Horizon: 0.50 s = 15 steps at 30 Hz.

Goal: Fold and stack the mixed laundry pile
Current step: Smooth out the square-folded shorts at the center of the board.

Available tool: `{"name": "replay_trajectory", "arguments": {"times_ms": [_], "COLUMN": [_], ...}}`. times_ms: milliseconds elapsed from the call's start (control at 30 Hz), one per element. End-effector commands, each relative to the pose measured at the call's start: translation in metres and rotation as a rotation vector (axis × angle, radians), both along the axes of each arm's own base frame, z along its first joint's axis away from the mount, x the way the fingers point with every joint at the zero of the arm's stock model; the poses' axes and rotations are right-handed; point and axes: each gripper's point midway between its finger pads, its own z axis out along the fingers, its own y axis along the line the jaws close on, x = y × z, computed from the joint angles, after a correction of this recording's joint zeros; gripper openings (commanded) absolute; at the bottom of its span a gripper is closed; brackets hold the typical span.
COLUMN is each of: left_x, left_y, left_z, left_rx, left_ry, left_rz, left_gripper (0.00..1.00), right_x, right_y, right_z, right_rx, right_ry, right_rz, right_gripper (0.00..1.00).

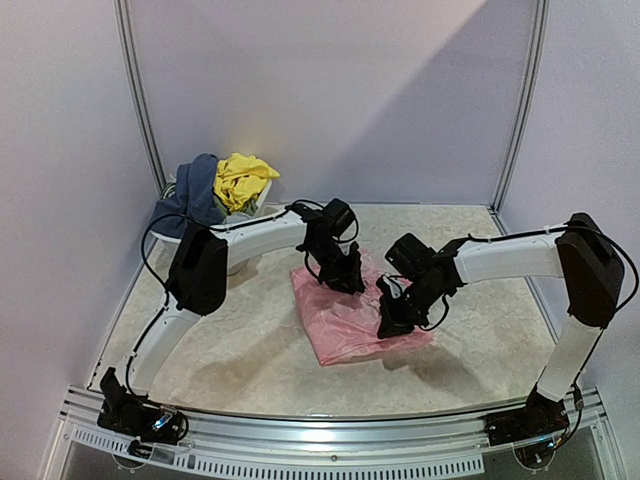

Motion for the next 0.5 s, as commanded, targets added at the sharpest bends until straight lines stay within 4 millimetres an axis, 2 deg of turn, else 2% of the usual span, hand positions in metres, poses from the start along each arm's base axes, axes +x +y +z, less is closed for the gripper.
{"name": "replay_trajectory", "arguments": {"times_ms": [0, 67, 133, 200, 300, 467], "left_x": [0.031, 0.035, 0.036, 0.033, 0.027, 0.018], "left_y": [0.002, -0.002, -0.008, -0.016, -0.017, -0.001], "left_z": [-0.005, 0.004, 0.022, 0.043, 0.072, 0.108], "left_rx": [-0.038, -0.058, -0.099, -0.157, -0.192, -0.177], "left_ry": [-0.023, -0.033, -0.044, -0.044, -0.057, -0.091], "left_rz": [0.055, 0.055, 0.048, 0.034, 0.013, 0.008], "left_gripper": [0.27, 0.29, 0.36, 0.44, 0.53, 0.63], "right_x": [-0.003, -0.002, 0.002, 0.008, 0.019, 0.042], "right_y": [-0.004, -0.003, 0.002, 0.009, 0.018, 0.017], "right_z": [-0.009, -0.003, 0.009, 0.029, 0.064, 0.119], "right_rx": [-0.022, -0.018, -0.005, 0.024, 0.068, 0.118], "right_ry": [0.023, 0.024, 0.006, -0.024, -0.093, -0.211], "right_rz": [0.024, 0.032, 0.048, 0.066, 0.086, 0.057], "right_gripper": [0.0, 0.0, 0.0, 0.05, 0.12, 0.2]}}
